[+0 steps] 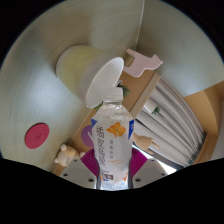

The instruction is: Pour water

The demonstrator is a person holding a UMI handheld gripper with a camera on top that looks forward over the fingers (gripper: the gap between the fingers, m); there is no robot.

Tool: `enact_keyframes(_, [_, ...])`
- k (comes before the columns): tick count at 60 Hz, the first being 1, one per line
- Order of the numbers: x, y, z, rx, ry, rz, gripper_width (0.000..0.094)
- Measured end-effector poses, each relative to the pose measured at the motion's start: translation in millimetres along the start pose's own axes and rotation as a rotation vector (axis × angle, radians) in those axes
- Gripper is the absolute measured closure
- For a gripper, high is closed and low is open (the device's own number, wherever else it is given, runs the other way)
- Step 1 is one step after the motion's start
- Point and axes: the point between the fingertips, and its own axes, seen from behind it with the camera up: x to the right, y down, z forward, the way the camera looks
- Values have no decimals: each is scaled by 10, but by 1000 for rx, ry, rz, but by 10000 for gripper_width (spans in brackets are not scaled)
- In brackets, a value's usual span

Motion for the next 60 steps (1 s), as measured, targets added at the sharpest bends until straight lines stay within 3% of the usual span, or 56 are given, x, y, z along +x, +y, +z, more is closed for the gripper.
enact_keyframes(16, [29, 32, 0, -43, -20, 100, 579])
enact_keyframes(32, [352, 467, -271, -77, -131, 1080, 557])
enact_keyframes(35, [459, 490, -308, -92, -112, 1284, 556])
enact_keyframes(45, [460, 881, -396, -25, -85, 1840, 557])
enact_keyframes(53, [135, 944, -364, -29, -57, 2001, 556])
enact_keyframes(60, [-285, 734, -257, -35, -122, 2093, 557])
